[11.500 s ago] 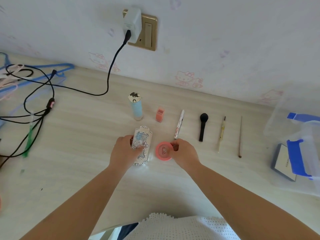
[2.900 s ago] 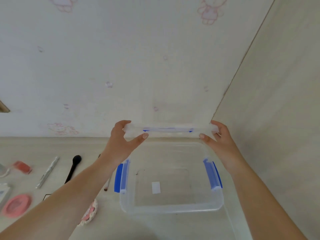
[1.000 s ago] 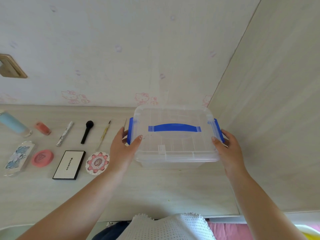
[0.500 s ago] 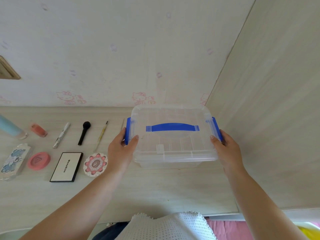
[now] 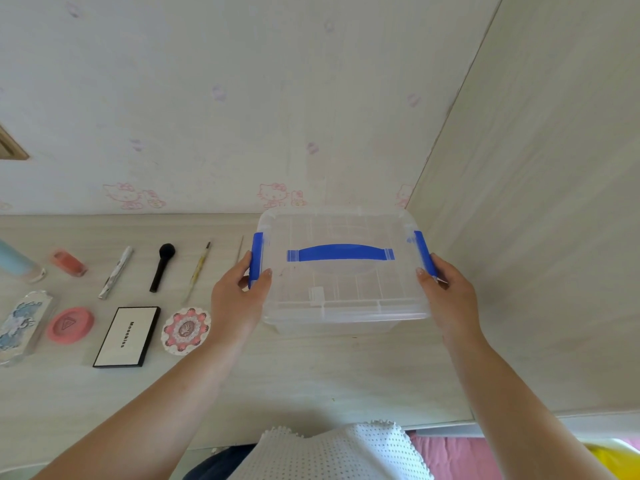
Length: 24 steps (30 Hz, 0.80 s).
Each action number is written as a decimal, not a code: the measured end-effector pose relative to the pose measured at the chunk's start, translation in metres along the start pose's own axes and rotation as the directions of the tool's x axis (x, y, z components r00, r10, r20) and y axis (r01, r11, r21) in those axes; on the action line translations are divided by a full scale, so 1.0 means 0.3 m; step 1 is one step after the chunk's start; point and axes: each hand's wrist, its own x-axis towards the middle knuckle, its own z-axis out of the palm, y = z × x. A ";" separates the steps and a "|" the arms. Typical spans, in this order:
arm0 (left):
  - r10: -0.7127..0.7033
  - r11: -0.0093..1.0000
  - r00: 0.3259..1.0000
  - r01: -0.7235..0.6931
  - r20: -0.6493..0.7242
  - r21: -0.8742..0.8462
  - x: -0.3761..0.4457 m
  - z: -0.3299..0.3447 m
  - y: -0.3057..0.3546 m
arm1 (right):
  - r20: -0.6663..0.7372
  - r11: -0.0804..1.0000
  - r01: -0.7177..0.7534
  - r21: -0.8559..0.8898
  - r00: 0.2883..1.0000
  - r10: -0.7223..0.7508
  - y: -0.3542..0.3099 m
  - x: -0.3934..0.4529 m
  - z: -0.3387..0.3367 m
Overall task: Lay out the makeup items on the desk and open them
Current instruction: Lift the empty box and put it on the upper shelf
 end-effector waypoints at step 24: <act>0.505 0.835 0.824 -0.392 0.257 -0.386 0.142 -0.296 0.385 | 0.037 0.908 0.311 0.280 0.942 -0.334 -0.478 -0.174 -0.060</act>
